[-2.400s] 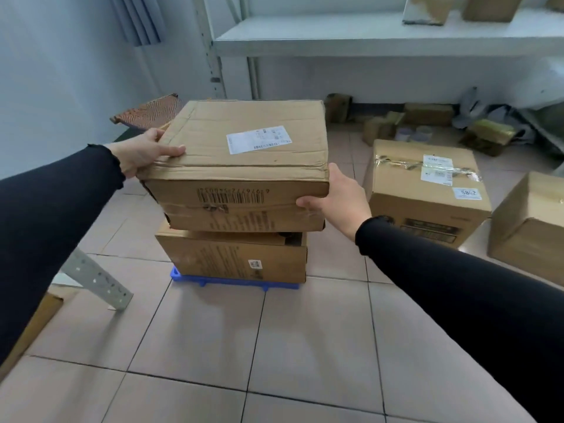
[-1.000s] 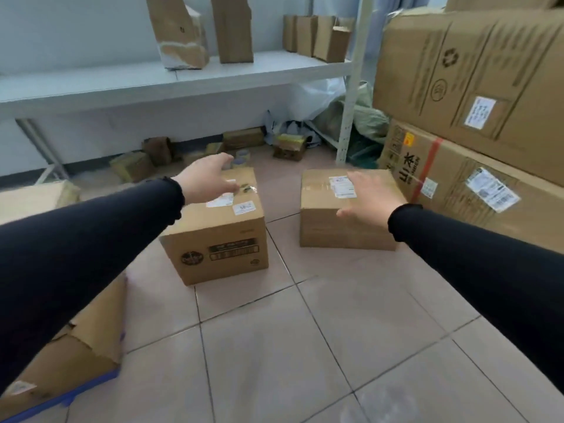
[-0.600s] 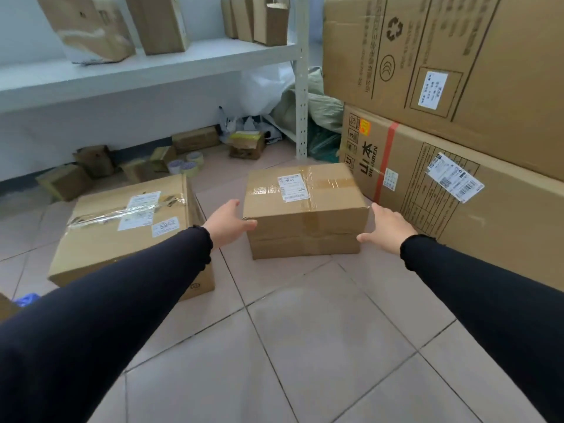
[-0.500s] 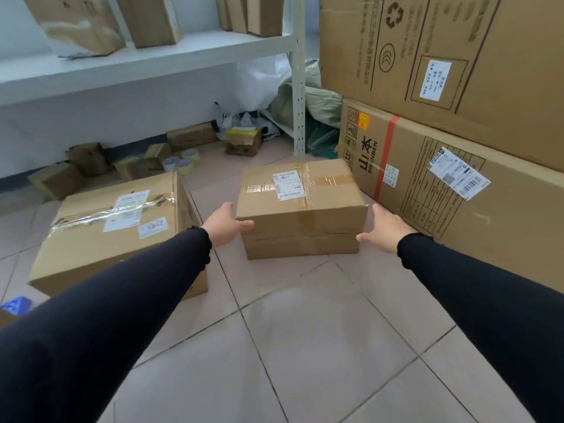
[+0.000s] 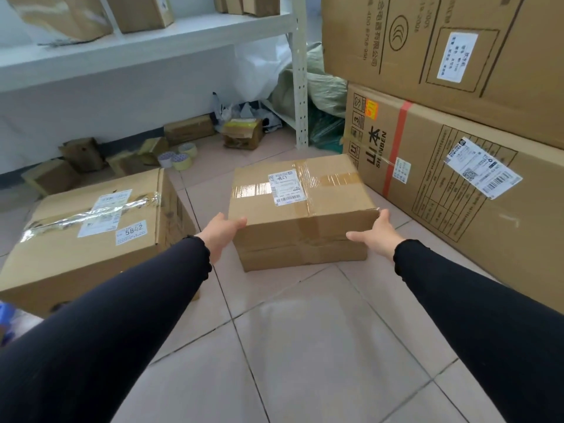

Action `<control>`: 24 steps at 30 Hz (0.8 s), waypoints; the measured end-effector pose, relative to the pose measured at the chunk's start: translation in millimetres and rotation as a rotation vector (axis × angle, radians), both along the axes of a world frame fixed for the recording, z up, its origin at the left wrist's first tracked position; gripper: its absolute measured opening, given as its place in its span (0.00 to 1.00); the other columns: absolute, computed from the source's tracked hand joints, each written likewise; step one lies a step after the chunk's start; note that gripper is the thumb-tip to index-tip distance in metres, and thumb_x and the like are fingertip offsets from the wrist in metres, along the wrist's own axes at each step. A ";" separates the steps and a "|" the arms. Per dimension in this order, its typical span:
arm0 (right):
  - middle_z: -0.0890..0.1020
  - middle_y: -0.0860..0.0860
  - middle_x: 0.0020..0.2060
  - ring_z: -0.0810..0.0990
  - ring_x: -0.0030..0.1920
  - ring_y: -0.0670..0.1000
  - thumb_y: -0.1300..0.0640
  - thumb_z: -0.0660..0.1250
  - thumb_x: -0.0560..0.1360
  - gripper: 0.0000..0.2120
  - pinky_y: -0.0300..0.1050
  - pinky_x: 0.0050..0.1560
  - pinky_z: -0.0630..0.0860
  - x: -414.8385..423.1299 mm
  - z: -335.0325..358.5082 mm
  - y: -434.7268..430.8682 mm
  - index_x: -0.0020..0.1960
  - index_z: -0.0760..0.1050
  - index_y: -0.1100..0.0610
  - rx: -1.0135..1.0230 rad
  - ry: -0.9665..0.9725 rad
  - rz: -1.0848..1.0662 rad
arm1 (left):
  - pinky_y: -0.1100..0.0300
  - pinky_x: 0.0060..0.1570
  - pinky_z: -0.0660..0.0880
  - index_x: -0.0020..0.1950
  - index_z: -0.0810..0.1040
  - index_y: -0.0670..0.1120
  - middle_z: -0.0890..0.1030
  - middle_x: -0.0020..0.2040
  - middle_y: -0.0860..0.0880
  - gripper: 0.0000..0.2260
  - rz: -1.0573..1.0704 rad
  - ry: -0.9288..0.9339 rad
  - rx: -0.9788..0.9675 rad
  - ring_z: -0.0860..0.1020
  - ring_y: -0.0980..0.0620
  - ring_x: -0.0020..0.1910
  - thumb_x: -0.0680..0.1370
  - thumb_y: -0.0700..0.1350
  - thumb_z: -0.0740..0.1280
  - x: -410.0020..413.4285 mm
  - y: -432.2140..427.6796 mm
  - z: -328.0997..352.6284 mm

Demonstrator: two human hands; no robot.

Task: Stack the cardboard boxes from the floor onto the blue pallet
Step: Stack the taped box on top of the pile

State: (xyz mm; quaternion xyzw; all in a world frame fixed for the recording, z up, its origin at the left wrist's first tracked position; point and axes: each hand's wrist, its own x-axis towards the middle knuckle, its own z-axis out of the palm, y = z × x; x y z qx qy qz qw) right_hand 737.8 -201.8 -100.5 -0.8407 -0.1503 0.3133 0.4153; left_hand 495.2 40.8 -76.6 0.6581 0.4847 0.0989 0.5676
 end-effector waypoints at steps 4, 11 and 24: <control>0.60 0.58 0.80 0.65 0.77 0.61 0.49 0.76 0.75 0.47 0.59 0.72 0.64 -9.2 6.8 3.0 0.80 0.49 0.56 0.210 -0.026 -0.146 | 0.48 0.72 0.68 0.74 0.73 0.42 0.79 0.67 0.47 0.23 0.084 -0.123 -0.067 0.76 0.46 0.67 0.82 0.51 0.66 -14.1 -13.9 -3.0; 0.64 0.56 0.77 0.67 0.75 0.57 0.48 0.77 0.74 0.42 0.49 0.67 0.65 -37.2 73.0 13.4 0.77 0.55 0.58 0.381 -0.292 -0.175 | 0.54 0.67 0.71 0.74 0.71 0.48 0.80 0.63 0.53 0.16 0.077 -0.351 0.032 0.77 0.53 0.61 0.86 0.46 0.60 -33.5 -21.0 56.4; 0.74 0.47 0.69 0.73 0.68 0.48 0.52 0.70 0.79 0.26 0.52 0.73 0.68 -263.5 263.0 108.1 0.76 0.69 0.51 0.748 -0.467 0.101 | 0.58 0.44 0.76 0.59 0.77 0.50 0.79 0.48 0.53 0.09 0.291 -0.559 0.326 0.76 0.54 0.45 0.84 0.50 0.60 -311.1 32.6 280.3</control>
